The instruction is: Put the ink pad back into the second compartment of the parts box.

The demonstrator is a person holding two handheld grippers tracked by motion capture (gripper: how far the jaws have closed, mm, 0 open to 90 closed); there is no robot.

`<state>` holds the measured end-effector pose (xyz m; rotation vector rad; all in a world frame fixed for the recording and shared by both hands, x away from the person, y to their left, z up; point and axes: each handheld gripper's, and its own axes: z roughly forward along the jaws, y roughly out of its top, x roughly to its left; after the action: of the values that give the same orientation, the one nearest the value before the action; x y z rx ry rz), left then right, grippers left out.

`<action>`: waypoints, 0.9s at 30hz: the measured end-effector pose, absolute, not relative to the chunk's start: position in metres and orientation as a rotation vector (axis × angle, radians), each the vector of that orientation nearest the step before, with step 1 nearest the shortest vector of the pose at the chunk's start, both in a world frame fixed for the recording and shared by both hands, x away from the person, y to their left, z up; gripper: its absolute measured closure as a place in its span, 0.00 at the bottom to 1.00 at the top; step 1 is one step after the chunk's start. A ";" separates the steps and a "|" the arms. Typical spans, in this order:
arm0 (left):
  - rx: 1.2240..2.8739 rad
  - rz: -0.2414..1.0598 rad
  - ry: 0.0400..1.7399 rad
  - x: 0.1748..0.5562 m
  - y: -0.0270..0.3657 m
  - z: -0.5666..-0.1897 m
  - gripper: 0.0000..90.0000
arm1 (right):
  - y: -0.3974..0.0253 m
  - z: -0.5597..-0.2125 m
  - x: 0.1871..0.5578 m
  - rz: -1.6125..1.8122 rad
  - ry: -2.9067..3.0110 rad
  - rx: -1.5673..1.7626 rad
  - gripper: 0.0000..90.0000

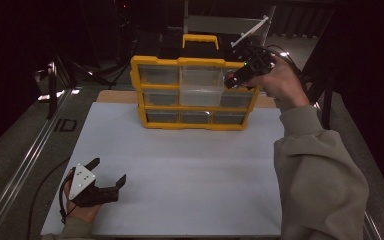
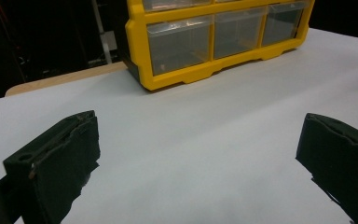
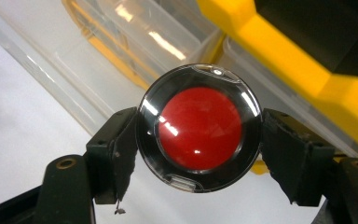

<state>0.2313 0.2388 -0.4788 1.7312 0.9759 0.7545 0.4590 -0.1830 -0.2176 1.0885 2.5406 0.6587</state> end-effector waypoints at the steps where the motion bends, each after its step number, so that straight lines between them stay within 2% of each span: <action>1: 1.731 0.754 0.977 0.231 0.239 -0.479 0.00 | -0.182 -0.216 0.459 0.671 2.533 1.091 0.33; 27: 1.722 0.755 0.974 0.231 0.240 -0.479 0.00 | -0.137 -0.211 0.460 0.798 2.527 0.997 0.33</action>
<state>0.2308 0.2396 -0.4785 1.7225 0.9739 0.7549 0.4605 -0.1369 -0.2112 0.9972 2.5272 0.7981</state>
